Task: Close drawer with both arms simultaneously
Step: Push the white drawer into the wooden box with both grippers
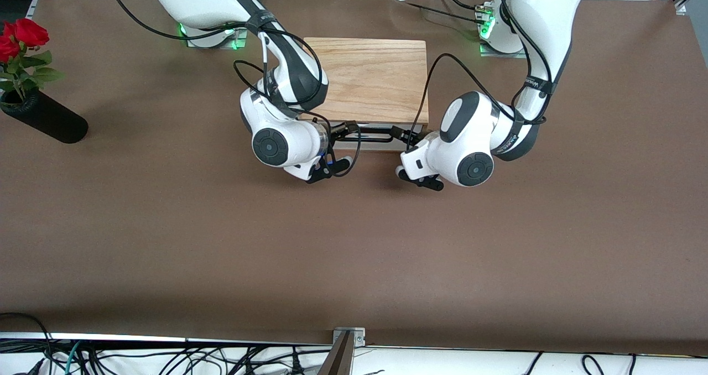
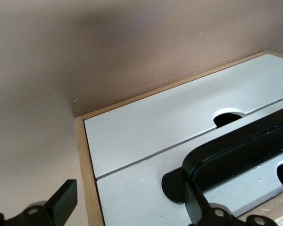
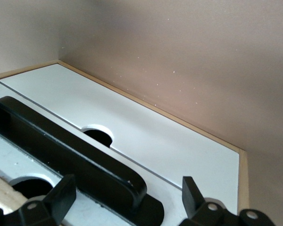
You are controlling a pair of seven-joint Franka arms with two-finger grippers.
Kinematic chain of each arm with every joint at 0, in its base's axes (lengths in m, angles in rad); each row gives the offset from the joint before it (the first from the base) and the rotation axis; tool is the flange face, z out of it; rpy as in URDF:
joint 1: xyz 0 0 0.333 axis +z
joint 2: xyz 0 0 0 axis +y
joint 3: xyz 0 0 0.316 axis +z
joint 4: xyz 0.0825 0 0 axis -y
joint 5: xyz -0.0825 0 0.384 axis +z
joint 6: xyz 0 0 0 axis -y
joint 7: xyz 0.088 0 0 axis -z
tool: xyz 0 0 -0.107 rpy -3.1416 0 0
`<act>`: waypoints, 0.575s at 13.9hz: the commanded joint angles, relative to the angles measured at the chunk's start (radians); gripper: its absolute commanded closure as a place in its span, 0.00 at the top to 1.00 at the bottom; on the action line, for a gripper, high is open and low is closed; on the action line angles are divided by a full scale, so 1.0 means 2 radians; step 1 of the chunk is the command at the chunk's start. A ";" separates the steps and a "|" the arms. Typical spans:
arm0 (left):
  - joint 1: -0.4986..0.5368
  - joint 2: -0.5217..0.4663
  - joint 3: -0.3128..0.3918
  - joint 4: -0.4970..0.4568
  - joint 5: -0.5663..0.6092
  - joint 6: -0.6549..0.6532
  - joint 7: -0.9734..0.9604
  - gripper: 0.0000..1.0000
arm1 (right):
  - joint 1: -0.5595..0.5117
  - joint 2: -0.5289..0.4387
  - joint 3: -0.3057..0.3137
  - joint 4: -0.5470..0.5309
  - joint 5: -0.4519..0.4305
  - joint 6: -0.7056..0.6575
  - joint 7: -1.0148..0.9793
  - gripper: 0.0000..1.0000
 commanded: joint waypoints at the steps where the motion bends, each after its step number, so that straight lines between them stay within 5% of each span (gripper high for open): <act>1: -0.006 -0.012 0.007 -0.022 -0.003 -0.002 -0.001 1.00 | -0.001 -0.011 0.006 -0.004 0.005 -0.032 0.003 1.00; 8: 0.003 -0.021 0.014 0.047 0.064 -0.001 0.003 1.00 | -0.001 -0.007 0.006 0.006 0.000 0.007 0.002 1.00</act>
